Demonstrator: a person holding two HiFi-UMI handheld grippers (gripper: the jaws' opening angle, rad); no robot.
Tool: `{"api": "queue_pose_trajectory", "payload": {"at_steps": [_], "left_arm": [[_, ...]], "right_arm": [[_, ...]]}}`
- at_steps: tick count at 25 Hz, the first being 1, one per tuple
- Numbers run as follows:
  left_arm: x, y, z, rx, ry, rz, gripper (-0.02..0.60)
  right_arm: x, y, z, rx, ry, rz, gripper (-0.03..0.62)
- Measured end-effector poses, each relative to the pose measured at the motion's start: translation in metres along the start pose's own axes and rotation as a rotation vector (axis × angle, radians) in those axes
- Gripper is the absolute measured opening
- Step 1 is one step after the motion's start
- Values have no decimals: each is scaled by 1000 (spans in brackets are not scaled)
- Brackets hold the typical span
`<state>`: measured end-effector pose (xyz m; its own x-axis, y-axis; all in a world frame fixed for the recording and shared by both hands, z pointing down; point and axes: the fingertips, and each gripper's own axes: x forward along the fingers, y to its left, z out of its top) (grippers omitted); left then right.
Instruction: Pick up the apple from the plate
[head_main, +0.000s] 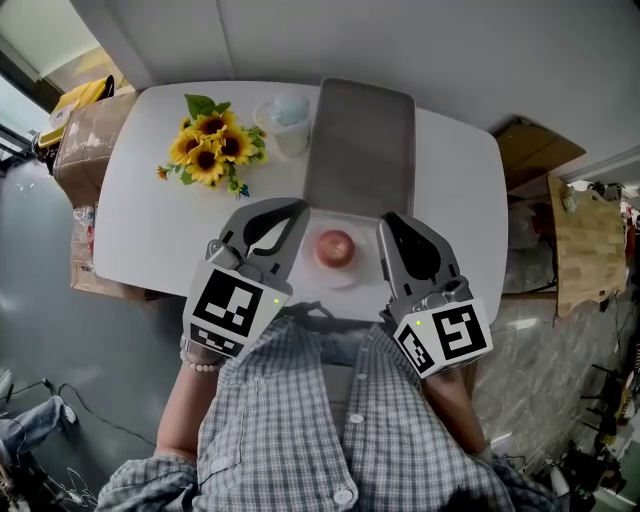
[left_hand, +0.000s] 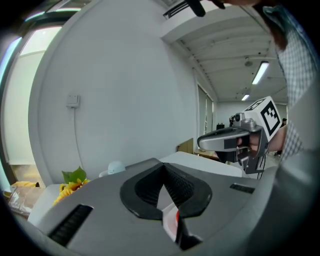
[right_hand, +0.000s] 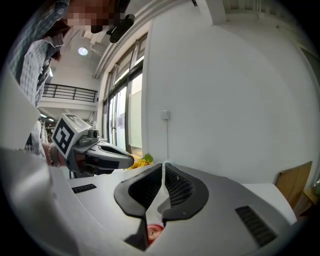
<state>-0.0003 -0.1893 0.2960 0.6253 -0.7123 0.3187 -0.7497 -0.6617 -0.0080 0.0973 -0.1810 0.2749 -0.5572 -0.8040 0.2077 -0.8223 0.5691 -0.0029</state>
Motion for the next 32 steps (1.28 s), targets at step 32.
{"api": "queue_pose_trajectory", "payload": {"at_steps": [32], "left_arm": [[-3, 0, 8, -43, -35, -8, 9]], "right_arm": [[-3, -4, -1, -15, 8, -32, 29]]}}
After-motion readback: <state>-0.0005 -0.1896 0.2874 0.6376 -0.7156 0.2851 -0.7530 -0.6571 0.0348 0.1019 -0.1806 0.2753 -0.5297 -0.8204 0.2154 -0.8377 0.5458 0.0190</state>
